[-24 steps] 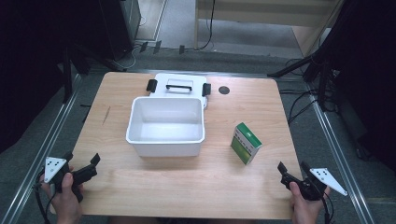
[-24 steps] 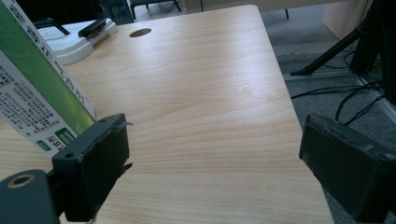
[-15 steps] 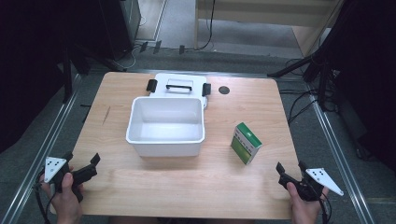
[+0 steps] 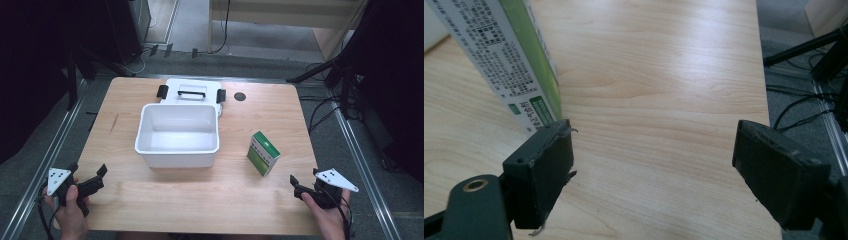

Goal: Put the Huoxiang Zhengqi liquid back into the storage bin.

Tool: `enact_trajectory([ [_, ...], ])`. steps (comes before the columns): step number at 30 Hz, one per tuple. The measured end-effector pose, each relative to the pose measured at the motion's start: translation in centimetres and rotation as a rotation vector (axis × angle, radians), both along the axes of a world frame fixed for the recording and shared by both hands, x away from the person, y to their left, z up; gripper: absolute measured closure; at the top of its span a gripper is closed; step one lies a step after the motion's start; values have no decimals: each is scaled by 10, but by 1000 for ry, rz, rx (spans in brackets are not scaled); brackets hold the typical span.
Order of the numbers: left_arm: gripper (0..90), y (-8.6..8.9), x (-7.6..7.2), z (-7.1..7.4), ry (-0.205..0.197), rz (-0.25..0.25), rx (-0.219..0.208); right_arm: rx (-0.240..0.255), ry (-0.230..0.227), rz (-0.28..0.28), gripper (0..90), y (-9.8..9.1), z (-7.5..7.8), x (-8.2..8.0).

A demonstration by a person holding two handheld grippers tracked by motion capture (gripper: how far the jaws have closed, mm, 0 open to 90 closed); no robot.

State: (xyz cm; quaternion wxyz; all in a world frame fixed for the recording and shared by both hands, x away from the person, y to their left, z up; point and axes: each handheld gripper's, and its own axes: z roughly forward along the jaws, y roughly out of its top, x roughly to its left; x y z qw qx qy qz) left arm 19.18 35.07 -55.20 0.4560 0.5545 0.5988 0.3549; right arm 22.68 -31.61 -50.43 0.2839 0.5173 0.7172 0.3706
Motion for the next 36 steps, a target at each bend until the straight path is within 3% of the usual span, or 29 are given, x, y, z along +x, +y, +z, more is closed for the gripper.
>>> enact_trajectory([
  [7, 4, 0, 0, 0, 1, 0, -2, -92, 96, 58, 170, 13, 21, 12],
  [13, 4, 1, 0, 0, 3, 0, -6, -186, 167, 90, 169, 24, 30, 24],
  [17, 4, 1, 0, 0, 4, 2, -8, -210, 223, 119, 167, 32, 38, 31],
  [20, 4, 1, 0, 0, 4, 2, -8, -232, 240, 139, 166, 36, 43, 35],
  [21, 4, 1, 0, 0, 5, 2, -10, -242, 272, 161, 163, 40, 47, 39],
  [27, 4, 2, 0, 0, 6, 2, -12, -287, 367, 226, 162, 53, 55, 47],
  [36, 4, 2, 1, 0, 8, 3, -17, -309, 423, 247, 239, 68, 67, 58],
])
